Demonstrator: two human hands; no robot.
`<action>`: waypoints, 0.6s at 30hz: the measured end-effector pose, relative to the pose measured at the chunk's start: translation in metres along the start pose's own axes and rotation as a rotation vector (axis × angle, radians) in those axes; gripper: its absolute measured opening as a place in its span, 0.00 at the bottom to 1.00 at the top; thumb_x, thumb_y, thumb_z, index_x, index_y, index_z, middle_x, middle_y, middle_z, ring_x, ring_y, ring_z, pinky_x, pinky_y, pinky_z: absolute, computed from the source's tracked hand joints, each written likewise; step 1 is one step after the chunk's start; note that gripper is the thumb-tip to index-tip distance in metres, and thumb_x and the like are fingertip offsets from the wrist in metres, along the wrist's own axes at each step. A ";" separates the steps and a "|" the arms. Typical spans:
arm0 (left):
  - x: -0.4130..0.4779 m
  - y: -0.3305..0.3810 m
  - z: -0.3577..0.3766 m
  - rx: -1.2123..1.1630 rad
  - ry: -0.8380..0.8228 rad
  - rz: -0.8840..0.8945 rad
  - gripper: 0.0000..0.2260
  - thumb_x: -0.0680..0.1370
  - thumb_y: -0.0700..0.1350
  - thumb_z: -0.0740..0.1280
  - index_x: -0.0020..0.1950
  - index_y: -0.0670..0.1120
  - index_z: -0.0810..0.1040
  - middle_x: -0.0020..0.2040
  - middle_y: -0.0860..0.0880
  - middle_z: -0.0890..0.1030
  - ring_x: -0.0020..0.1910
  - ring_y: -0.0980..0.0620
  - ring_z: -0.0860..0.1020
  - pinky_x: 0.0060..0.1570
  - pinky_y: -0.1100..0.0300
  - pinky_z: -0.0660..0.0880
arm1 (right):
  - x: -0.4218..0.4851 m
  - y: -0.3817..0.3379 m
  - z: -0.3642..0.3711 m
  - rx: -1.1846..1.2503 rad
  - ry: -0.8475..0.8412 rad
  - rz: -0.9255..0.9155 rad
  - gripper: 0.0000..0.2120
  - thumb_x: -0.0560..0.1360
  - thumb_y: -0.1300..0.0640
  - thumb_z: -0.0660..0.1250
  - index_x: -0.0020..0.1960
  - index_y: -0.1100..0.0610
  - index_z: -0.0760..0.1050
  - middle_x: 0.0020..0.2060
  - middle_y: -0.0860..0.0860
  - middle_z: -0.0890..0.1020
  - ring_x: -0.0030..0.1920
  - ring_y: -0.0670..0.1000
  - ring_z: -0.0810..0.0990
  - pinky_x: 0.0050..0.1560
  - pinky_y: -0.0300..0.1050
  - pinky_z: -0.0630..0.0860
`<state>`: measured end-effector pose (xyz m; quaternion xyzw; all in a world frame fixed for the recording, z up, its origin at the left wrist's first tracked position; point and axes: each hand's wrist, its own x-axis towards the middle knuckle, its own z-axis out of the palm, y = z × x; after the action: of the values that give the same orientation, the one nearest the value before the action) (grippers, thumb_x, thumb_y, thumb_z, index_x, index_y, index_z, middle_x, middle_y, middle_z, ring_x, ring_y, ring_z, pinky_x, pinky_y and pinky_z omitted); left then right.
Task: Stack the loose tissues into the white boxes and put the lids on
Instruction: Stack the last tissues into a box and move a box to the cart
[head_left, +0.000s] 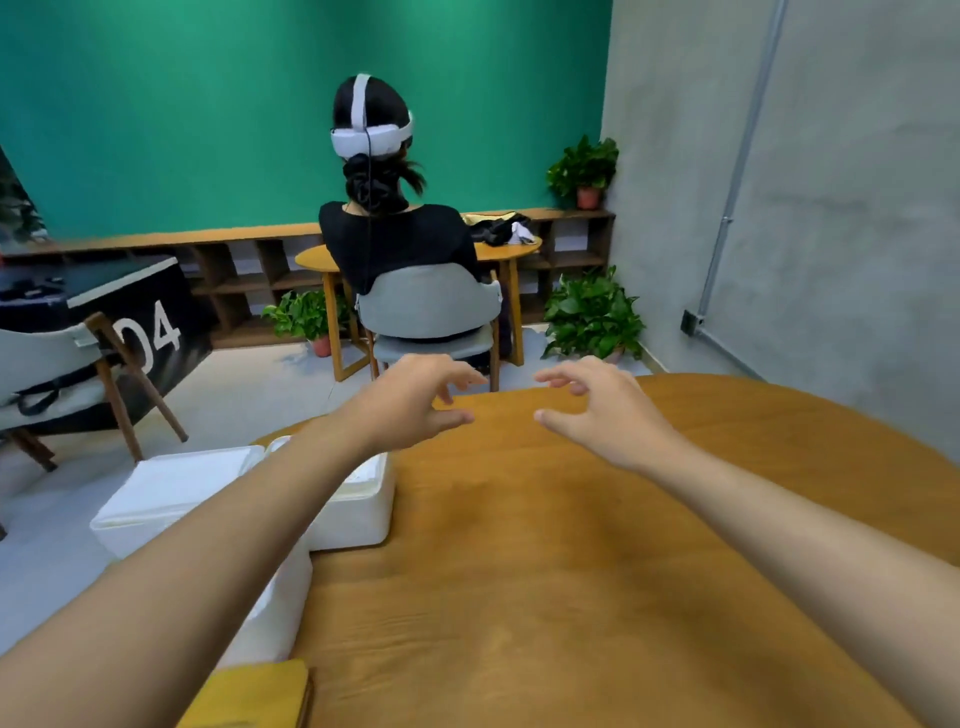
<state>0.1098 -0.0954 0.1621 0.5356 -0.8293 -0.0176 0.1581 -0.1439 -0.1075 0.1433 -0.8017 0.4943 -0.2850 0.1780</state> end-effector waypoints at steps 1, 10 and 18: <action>0.016 0.024 0.001 -0.040 0.024 0.050 0.20 0.80 0.51 0.74 0.71 0.52 0.79 0.60 0.54 0.83 0.52 0.59 0.81 0.55 0.61 0.79 | -0.011 0.013 -0.022 -0.017 0.050 0.005 0.19 0.78 0.49 0.75 0.68 0.46 0.78 0.57 0.45 0.80 0.57 0.47 0.76 0.56 0.42 0.71; 0.147 0.265 0.029 -0.310 0.120 0.457 0.18 0.78 0.51 0.76 0.67 0.51 0.82 0.46 0.57 0.85 0.42 0.61 0.82 0.47 0.66 0.79 | -0.129 0.123 -0.209 -0.176 0.355 0.131 0.15 0.75 0.53 0.78 0.61 0.47 0.83 0.41 0.43 0.83 0.41 0.42 0.77 0.50 0.46 0.75; 0.228 0.447 0.052 -0.425 0.055 0.673 0.17 0.77 0.52 0.78 0.65 0.53 0.83 0.43 0.56 0.84 0.42 0.55 0.82 0.46 0.67 0.76 | -0.236 0.187 -0.363 -0.472 0.489 0.291 0.10 0.75 0.48 0.76 0.56 0.47 0.84 0.37 0.37 0.81 0.40 0.40 0.76 0.48 0.49 0.77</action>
<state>-0.3854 -0.1157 0.2566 0.1896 -0.9319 -0.1216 0.2844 -0.5850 0.0188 0.2521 -0.6503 0.6830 -0.3182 -0.0965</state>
